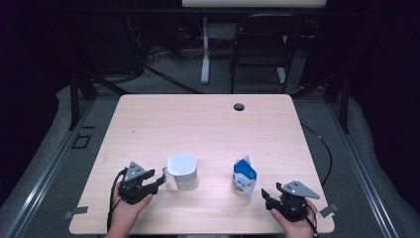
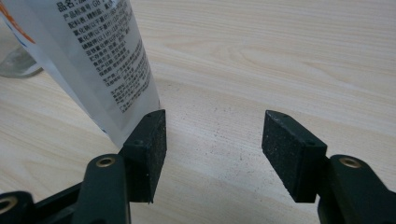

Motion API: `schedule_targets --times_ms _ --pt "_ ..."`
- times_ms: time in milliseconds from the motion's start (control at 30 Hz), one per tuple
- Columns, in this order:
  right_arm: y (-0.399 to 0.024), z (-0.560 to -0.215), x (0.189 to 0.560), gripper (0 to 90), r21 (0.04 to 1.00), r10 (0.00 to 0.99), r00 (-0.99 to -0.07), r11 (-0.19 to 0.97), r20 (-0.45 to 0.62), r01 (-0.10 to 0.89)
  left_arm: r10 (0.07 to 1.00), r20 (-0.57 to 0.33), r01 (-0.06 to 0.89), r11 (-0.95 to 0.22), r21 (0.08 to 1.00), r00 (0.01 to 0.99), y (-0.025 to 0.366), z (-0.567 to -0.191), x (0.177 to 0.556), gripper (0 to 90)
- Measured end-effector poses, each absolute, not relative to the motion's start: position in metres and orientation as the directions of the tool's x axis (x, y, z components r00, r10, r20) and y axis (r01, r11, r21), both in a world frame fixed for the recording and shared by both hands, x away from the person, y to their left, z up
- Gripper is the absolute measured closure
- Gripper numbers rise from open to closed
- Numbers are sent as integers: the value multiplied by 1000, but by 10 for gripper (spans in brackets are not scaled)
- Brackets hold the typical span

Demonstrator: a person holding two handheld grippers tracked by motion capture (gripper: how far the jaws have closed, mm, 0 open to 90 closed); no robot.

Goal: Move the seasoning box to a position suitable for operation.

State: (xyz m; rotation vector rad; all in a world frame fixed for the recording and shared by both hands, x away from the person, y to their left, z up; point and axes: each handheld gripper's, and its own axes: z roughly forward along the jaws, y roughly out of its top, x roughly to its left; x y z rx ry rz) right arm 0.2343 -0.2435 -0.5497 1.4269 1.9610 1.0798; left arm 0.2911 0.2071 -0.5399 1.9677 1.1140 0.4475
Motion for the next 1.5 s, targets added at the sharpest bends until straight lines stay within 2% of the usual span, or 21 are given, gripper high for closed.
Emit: schedule_targets --times_ms 267,600,933,1133,1500 --pt "-244 -552 234 417 822 942 -333 148 53 550 830 -93 550 -276 788 550 202 -540 293 511" --pt "-248 -553 234 447 820 943 -328 150 48 552 834 -64 557 -307 772 547 194 -543 298 530" --pt "-249 -554 234 448 825 940 -332 130 74 550 840 -24 541 -327 775 543 184 -544 305 602" --pt "-250 -554 235 448 823 940 -331 121 85 555 826 -10 526 -349 776 564 181 -544 306 676" --pt "-251 -556 235 448 822 938 -331 108 103 560 815 35 504 -391 770 578 179 -543 301 705"
